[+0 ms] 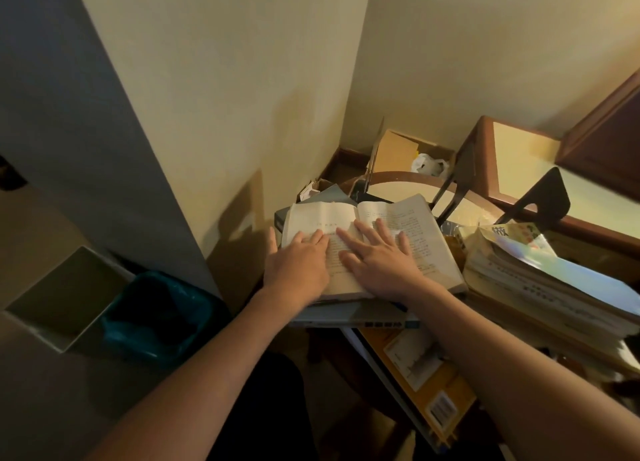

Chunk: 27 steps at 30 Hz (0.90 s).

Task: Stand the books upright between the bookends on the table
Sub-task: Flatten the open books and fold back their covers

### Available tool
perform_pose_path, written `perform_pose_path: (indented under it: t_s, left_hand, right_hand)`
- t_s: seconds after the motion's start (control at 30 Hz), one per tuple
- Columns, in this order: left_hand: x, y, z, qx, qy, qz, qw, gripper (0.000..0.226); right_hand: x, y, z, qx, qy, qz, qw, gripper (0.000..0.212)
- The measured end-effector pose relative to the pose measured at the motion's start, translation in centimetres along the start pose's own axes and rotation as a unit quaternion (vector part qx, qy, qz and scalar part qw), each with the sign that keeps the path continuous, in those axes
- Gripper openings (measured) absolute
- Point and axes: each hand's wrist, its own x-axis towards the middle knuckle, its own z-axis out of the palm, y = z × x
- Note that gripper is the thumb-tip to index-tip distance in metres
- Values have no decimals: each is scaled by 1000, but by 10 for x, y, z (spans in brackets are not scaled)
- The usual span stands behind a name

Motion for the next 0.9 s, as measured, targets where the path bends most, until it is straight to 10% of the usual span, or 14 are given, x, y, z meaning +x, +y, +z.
perform_pose_path:
  t_s: [0.9]
  left_hand:
    - [59,-14,7,-56,-36,5,998,51]
  right_hand:
    - [2,3,0,13,-9,-7,1000,52]
